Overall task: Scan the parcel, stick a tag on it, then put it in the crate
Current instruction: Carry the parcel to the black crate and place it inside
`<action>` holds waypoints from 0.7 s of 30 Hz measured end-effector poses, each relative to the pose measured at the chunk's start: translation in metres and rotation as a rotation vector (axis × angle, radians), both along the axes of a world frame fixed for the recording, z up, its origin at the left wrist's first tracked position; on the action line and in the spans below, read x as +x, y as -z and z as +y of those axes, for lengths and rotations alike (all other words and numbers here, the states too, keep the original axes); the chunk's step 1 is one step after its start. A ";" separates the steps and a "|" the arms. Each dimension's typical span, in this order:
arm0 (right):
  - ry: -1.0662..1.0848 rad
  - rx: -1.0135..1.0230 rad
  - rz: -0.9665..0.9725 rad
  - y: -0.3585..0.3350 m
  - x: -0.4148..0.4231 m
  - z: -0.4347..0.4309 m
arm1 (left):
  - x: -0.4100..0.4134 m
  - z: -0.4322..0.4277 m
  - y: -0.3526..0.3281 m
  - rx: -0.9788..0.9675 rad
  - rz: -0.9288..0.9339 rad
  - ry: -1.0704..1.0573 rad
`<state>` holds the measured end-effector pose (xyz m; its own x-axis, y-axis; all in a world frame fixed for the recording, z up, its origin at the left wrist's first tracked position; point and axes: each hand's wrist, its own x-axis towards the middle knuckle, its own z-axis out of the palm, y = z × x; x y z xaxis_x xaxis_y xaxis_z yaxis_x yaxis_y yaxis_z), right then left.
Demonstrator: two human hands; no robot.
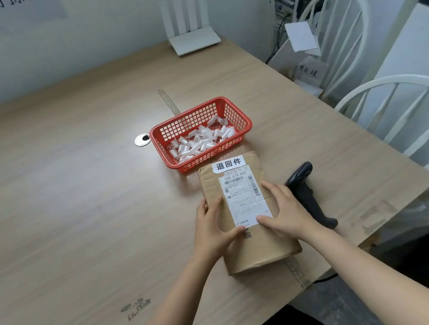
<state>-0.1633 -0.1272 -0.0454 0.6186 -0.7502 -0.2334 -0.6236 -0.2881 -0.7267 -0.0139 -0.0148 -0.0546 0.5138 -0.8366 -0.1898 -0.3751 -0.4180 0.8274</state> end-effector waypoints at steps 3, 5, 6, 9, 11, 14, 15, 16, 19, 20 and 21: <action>0.052 -0.036 -0.060 -0.013 -0.011 0.010 | -0.006 0.001 -0.010 -0.050 -0.019 0.051; 0.092 -0.063 -0.087 -0.024 -0.021 0.015 | -0.012 -0.002 -0.019 -0.079 -0.045 0.087; 0.114 -0.077 -0.100 -0.029 -0.027 0.016 | -0.016 -0.004 -0.023 -0.089 -0.060 0.106; 0.193 -0.118 -0.135 -0.046 -0.051 0.017 | -0.035 -0.015 -0.039 -0.136 -0.091 0.174; 0.246 -0.150 -0.138 -0.055 -0.071 0.016 | -0.053 -0.026 -0.051 -0.159 -0.103 0.226; 0.331 -0.196 -0.147 -0.065 -0.112 0.009 | -0.087 -0.048 -0.062 -0.163 -0.129 0.310; 0.358 -0.206 -0.153 -0.067 -0.127 0.006 | -0.100 -0.055 -0.065 -0.167 -0.126 0.337; 0.386 -0.218 -0.157 -0.069 -0.146 0.003 | -0.117 -0.064 -0.066 -0.175 -0.122 0.365; 0.456 -0.246 -0.165 -0.074 -0.199 -0.005 | -0.168 -0.086 -0.070 -0.193 -0.125 0.423; 0.474 -0.254 -0.169 -0.075 -0.219 -0.008 | -0.187 -0.093 -0.070 -0.204 -0.122 0.448; 0.490 -0.259 -0.169 -0.075 -0.238 -0.010 | -0.206 -0.100 -0.071 -0.214 -0.121 0.472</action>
<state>-0.4018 -0.1376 0.0298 0.1969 -0.9780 0.0683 -0.6102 -0.1768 -0.7723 -0.2204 -0.1147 0.0164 0.0792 -0.9957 0.0478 -0.5794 -0.0069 0.8150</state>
